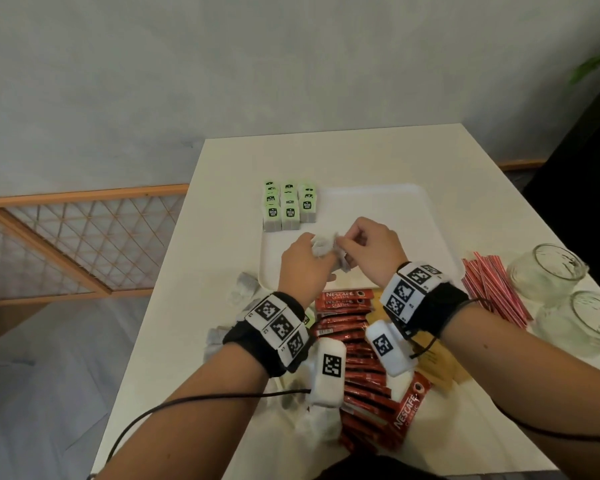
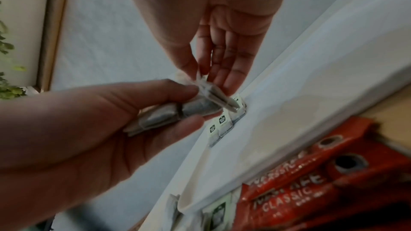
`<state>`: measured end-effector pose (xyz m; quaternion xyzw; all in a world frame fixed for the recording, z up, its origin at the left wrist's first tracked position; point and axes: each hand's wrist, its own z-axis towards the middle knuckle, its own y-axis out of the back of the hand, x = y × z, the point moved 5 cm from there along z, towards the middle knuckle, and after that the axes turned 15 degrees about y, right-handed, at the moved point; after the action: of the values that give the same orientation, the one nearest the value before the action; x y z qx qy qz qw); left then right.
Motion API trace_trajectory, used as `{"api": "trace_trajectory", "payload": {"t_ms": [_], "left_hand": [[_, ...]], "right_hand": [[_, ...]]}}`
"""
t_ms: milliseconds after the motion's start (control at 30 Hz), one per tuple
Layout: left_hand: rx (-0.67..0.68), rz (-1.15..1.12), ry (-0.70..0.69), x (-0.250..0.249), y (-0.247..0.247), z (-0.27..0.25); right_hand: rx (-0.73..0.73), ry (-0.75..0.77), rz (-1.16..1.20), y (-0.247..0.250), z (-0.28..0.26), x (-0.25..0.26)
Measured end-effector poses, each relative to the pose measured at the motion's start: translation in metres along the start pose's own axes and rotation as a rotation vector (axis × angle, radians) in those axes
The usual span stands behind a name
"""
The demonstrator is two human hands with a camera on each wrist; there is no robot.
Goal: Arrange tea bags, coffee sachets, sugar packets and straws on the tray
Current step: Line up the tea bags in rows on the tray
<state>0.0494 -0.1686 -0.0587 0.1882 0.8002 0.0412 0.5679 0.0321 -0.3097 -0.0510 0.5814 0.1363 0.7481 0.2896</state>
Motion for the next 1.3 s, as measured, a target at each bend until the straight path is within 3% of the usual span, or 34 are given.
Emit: {"api": "trace_trajectory", "payload": {"t_ms": [167,267,367,567,800,967,1300], "left_hand": [[0.007,-0.062,0.011,0.003,0.014,0.016],[-0.043,0.021,0.019,0.009,0.022,0.032],[0.032,-0.058,0.101,0.018,0.022,0.047],[0.107,-0.146,0.225,0.025,0.020,0.073],[0.034,-0.233,0.236,0.022,0.056,0.103],[0.030,-0.290,0.263,0.021,0.077,0.110],[0.072,-0.341,0.321,0.029,0.081,0.107]], "right_hand": [[0.006,-0.057,0.168,-0.014,0.013,-0.002],[0.044,-0.056,0.206,-0.020,0.020,-0.006],[0.071,-0.038,0.079,-0.023,0.033,-0.021],[0.280,-0.112,0.022,-0.043,0.056,-0.041],[0.211,-0.246,0.070,-0.054,0.095,-0.067],[0.134,-0.194,0.057,-0.060,0.122,-0.065],[0.112,-0.174,0.058,-0.063,0.135,-0.059]]}}
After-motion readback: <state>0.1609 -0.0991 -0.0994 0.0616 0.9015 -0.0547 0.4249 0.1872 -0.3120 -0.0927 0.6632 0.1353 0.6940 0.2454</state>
